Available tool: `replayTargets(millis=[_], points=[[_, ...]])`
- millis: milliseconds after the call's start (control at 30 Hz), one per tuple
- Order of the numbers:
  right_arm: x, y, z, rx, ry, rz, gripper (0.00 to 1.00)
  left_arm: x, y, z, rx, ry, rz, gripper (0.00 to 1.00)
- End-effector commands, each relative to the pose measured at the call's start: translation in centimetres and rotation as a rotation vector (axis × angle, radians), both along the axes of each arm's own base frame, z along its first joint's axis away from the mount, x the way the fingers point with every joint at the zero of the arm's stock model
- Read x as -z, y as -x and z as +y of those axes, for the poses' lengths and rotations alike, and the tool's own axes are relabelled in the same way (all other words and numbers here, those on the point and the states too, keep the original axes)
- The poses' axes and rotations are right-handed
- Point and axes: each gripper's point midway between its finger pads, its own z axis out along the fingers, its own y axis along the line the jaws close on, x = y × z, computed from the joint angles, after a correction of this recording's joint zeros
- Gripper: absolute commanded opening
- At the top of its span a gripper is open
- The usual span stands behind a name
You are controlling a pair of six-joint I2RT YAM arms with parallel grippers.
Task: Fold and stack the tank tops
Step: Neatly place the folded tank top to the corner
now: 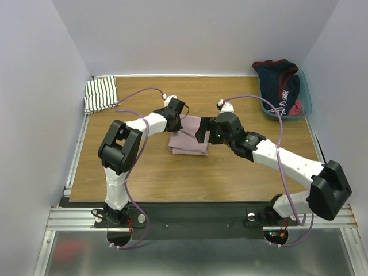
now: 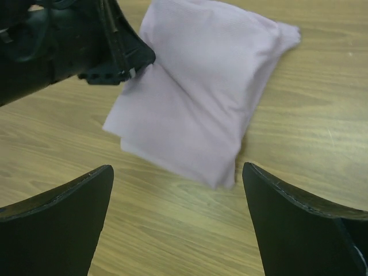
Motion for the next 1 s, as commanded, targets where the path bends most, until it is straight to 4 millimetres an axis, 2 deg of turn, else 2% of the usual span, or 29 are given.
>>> replayTargets(millis=[0,167,200,267,300,367,400,433,467,500,533,600,633,700,967], points=[[-3.5,-0.4,1.4,-0.057,-0.052,-0.055,1.0,-0.8,-2.2,8.9,-0.163,-0.32,-0.003,0.0],[-4.5,-0.6,2.1,-0.089,-0.059,-0.072,1.0,-3.2,-6.0,15.3,-0.266,-0.438,-0.034,0.0],[-4.6,-0.7,2.2,-0.094,-0.057,-0.075,1.0,-4.3,-7.3,17.5,-0.319,-0.458,-0.053,0.0],[-4.3,-0.6,2.6,-0.117,-0.052,-0.068,1.0,-5.6,-8.7,19.6,-0.346,-0.492,-0.074,0.0],[-4.1,-0.5,2.8,-0.132,-0.054,-0.061,1.0,-6.9,-10.1,21.7,-0.382,-0.528,-0.091,0.0],[-3.4,-0.4,3.2,-0.15,-0.053,-0.038,1.0,-8.4,-11.7,23.5,-0.413,-0.54,-0.115,0.0],[-3.1,-0.1,3.5,-0.167,-0.06,-0.025,1.0,-9.7,-13.3,24.1,-0.416,-0.551,-0.147,0.0],[-2.6,0.0,3.7,-0.174,-0.062,-0.014,1.0,-10.4,-14.1,25.5,-0.437,-0.562,-0.156,0.0],[-2.1,0.1,3.8,-0.182,-0.058,-0.001,1.0,-10.8,-14.9,26.0,-0.438,-0.573,-0.165,0.0],[-1.6,0.2,3.8,-0.184,-0.054,0.008,1.0,-13.2,-16.4,26.5,-0.459,-0.569,-0.22,0.0],[-1.2,0.2,3.9,-0.188,-0.052,0.015,1.0,-12.1,-17.0,27.5,-0.45,-0.608,-0.189,0.0],[-0.9,0.1,3.9,-0.19,-0.044,0.02,1.0,-12.7,-18.1,28.7,-0.475,-0.635,-0.198,0.0],[-0.6,0.1,3.9,-0.189,-0.038,0.024,1.0,-13.1,-19.3,29.7,-0.486,-0.641,-0.211,0.0],[-0.4,0.2,4.0,-0.196,-0.037,0.028,1.0,-13.6,-20.5,30.3,-0.498,-0.641,-0.239,0.0],[0.7,-0.1,4.1,-0.197,-0.019,0.039,1.0,-16.3,-22.4,33.2,-0.528,-0.618,-0.355,0.0]])
